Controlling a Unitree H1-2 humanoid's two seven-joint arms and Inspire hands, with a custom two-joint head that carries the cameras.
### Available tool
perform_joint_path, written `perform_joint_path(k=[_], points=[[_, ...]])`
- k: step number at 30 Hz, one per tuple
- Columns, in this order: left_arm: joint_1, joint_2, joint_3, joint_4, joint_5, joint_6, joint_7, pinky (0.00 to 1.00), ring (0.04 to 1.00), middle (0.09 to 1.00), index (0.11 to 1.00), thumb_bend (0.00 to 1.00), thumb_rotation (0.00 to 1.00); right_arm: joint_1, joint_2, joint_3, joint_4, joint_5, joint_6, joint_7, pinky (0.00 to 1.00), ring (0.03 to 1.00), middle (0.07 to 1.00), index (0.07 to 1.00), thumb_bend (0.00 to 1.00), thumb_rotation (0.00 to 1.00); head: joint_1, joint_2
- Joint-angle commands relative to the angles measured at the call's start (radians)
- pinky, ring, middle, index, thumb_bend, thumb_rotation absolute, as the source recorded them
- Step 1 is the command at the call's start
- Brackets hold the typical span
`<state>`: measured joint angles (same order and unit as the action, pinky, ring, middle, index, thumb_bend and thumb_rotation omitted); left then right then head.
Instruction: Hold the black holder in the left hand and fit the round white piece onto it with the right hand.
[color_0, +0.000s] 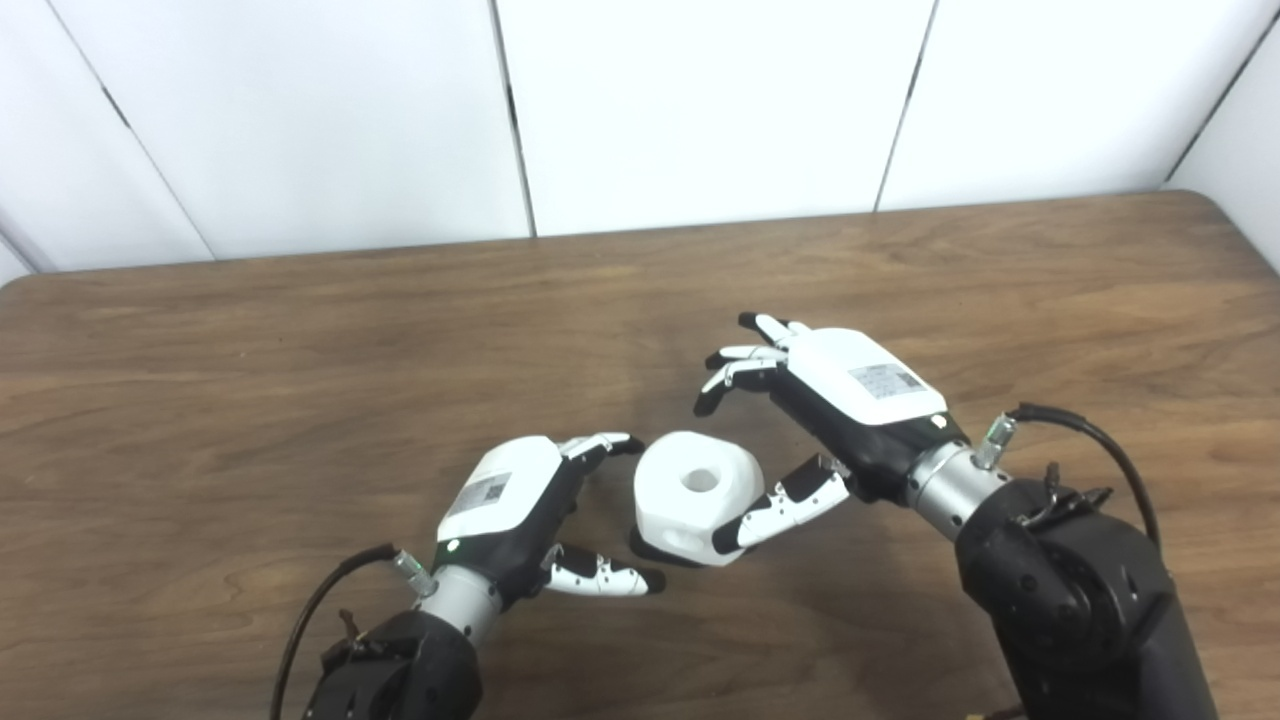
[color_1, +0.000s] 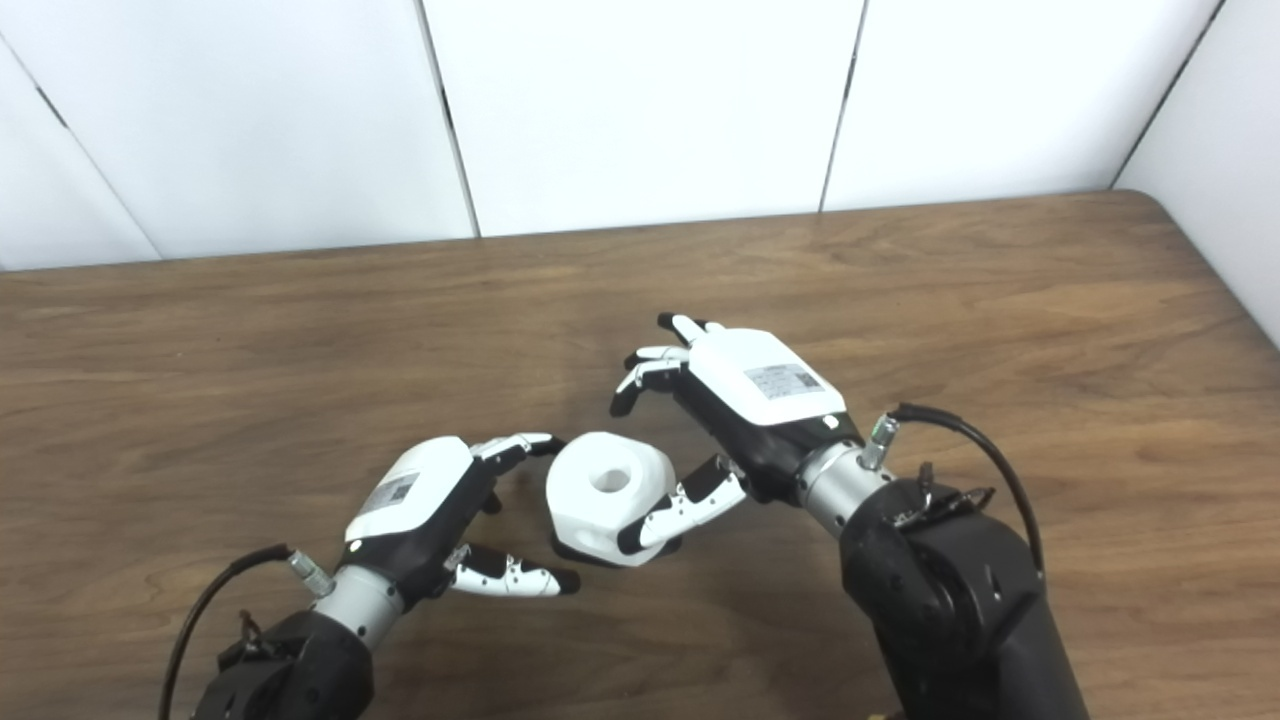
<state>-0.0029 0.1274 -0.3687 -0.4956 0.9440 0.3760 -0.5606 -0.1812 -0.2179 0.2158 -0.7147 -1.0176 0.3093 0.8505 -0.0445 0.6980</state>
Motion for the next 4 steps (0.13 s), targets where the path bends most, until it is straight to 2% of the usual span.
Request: perform_joint_path(k=[1,4], points=[[0.019,0.011,-0.009,0.019,-0.019,0.017,-0.033,0.73,0.857,0.865,0.835,0.9,0.22,-0.045,0.008,-0.016,-0.04,-0.005,0.002,-0.001,1.0,1.0,0.87,0.701,0.98,0.44,-0.001,0.0],[0.019,0.015,0.004,-0.026,-0.034,0.035,-0.051,0.72,0.856,0.867,0.839,0.9,0.23,-0.059,0.01,-0.03,-0.051,0.002,0.01,0.015,1.0,1.0,0.873,0.703,0.98,0.44,-0.002,-0.001]])
